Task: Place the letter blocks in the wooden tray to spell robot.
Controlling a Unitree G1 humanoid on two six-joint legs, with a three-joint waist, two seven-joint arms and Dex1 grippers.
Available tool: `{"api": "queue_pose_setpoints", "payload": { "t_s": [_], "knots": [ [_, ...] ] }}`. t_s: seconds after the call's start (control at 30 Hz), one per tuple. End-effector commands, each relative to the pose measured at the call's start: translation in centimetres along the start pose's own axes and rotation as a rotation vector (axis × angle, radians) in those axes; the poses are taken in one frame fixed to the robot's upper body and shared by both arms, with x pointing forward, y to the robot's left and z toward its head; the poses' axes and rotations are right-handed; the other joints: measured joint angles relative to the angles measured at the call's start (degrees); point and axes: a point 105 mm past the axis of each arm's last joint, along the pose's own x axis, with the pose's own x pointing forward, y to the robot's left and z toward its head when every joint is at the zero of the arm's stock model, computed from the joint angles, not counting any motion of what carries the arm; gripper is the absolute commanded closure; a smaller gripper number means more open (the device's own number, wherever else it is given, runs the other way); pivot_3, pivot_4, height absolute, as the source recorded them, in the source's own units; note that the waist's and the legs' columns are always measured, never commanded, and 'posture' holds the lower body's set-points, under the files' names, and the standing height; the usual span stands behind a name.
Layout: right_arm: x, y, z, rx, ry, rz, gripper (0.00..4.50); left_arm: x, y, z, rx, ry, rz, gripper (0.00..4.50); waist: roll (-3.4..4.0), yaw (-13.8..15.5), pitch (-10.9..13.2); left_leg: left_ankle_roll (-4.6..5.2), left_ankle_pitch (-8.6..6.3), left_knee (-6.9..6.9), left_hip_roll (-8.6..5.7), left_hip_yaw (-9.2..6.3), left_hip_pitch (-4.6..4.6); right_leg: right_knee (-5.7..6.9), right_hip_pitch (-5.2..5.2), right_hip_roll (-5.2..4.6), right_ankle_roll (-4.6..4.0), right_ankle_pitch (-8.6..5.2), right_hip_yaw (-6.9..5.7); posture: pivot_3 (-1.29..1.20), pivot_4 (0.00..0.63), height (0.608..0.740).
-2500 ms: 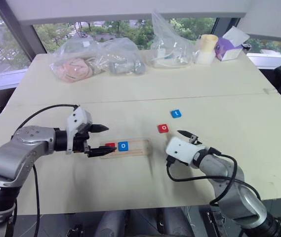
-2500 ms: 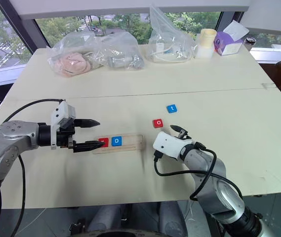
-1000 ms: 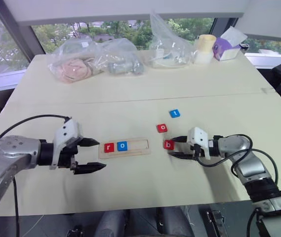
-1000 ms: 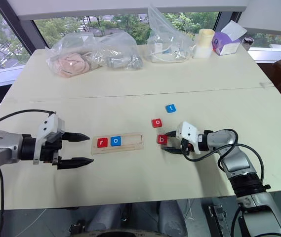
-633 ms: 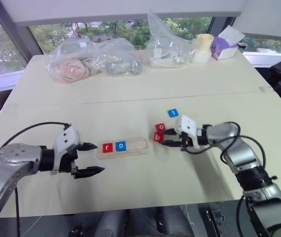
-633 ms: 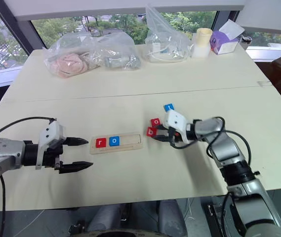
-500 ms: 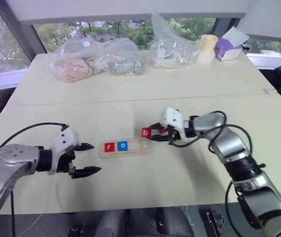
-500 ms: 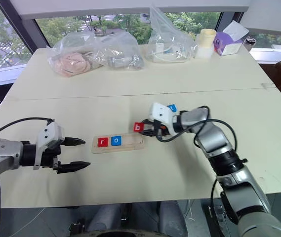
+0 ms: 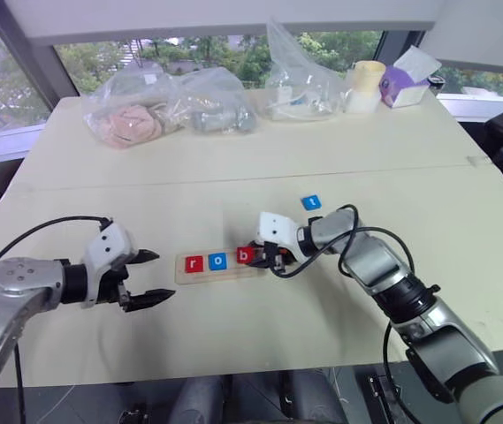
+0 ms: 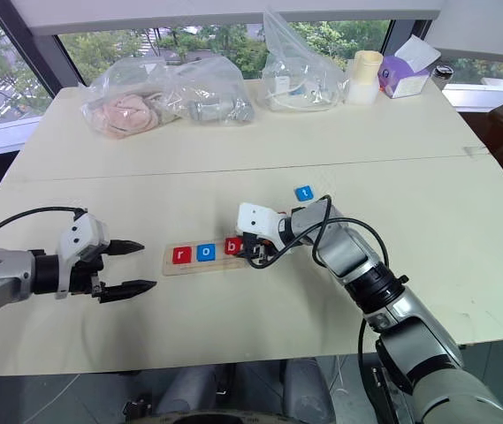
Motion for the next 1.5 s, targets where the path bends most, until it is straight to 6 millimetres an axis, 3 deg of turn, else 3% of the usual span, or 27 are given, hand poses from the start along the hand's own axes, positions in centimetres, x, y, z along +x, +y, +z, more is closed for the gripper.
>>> {"api": "queue_pose_setpoints", "payload": {
  "t_s": [0.03, 0.87, 1.1, 1.33, 1.4, 1.5],
  "knots": [
    [0.3, 0.5, 1.3, -0.052, -0.03, 0.019, 3.37, 0.1, 0.3, 0.2, 0.042, 0.006, 0.006, 0.0, 0.0, 0.0, 0.0, 0.0, 0.0, 0.01, 0.0, 0.0, 0.0, 0.0, 0.0, 0.0, 0.0, 0.0, 0.0, 0.0, 0.15, 0.74],
    [2.0, 0.7, 2.9, -0.019, -0.056, 0.059, 3.37, 0.8, 0.5, -0.3, 0.054, 0.005, 0.026, 0.0, 0.0, 0.0, 0.0, -0.02, 0.01, 0.0, 0.01, -0.01, 0.01, 0.01, 0.0, 0.13, 0.0, 0.02, -0.01, 0.0, 0.15, 0.74],
    [1.3, -0.5, 4.5, 0.002, -0.12, -0.003, 0.07, 1.0, 0.9, -0.4, 0.058, 0.008, 0.026, 0.0, 0.0, 0.0, 0.0, -0.02, 0.01, 0.0, 0.01, -0.01, 0.01, 0.01, -0.01, 0.12, 0.0, 0.02, -0.01, 0.0, 0.15, 0.74],
    [-2.3, -4.6, 8.0, 0.03, -0.324, -0.181, 0.07, 1.2, 1.4, 0.0, 0.063, -0.001, 0.026, 0.0, 0.01, 0.0, 0.0, -0.04, 0.02, -0.01, 0.01, -0.02, 0.01, 0.03, -0.03, 0.15, -0.02, 0.04, -0.01, 0.0, 0.15, 0.74],
    [-3.2, -4.1, 7.8, 0.005, -0.324, -0.182, 0.07, 1.3, 1.4, 0.1, 0.066, -0.003, 0.024, 0.0, -0.01, 0.4, 0.0, -0.04, 0.02, -0.02, -0.01, -0.02, 0.01, 0.01, -0.02, 0.15, -0.01, 0.04, -0.01, 0.0, 0.15, 0.74],
    [-3.6, -1.0, 6.8, -0.039, -0.305, -0.149, 0.07, 1.2, 1.5, 0.3, 0.068, -0.006, 0.024, 0.0, -0.04, 0.5, 0.0, -0.04, 0.02, -0.03, -0.05, -0.04, -0.03, -0.03, -0.01, 0.1, -0.01, 0.04, -0.02, 0.0, 0.15, 0.74]
  ]
}}
